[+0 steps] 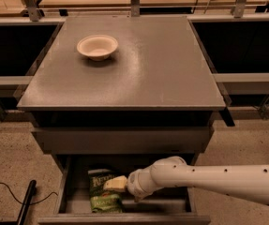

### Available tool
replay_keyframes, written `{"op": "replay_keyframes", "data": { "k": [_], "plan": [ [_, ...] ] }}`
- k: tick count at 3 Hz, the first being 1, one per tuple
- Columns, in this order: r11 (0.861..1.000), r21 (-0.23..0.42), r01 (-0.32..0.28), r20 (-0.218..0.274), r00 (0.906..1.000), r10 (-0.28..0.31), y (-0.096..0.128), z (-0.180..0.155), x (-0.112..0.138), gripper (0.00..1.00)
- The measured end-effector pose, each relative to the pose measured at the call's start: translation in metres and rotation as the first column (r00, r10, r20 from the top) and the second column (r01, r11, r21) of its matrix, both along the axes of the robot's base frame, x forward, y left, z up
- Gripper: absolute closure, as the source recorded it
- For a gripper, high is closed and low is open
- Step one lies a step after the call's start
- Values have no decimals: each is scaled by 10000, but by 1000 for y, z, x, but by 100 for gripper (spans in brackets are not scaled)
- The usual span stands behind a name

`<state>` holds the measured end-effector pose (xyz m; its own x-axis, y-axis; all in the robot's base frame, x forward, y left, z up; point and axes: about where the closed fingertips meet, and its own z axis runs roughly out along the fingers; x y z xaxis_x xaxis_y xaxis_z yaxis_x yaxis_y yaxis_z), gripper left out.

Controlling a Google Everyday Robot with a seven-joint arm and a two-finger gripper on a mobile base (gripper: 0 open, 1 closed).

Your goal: Pick green jalapeno chip bag from middle drawer and place on counter

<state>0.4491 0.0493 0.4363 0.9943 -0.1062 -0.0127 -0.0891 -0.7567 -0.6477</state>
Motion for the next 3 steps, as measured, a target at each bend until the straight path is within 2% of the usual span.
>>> {"op": "replay_keyframes", "data": {
  "k": [1,2,3],
  "plan": [
    [10000,11,-29,-63,10000,29,0,-8,3,17],
    [9999,-22,-157,-141,9998,156,5,-14,7,22],
    [9997,-58,-230,-254,9994,229,8,-21,8,32]
  ]
}}
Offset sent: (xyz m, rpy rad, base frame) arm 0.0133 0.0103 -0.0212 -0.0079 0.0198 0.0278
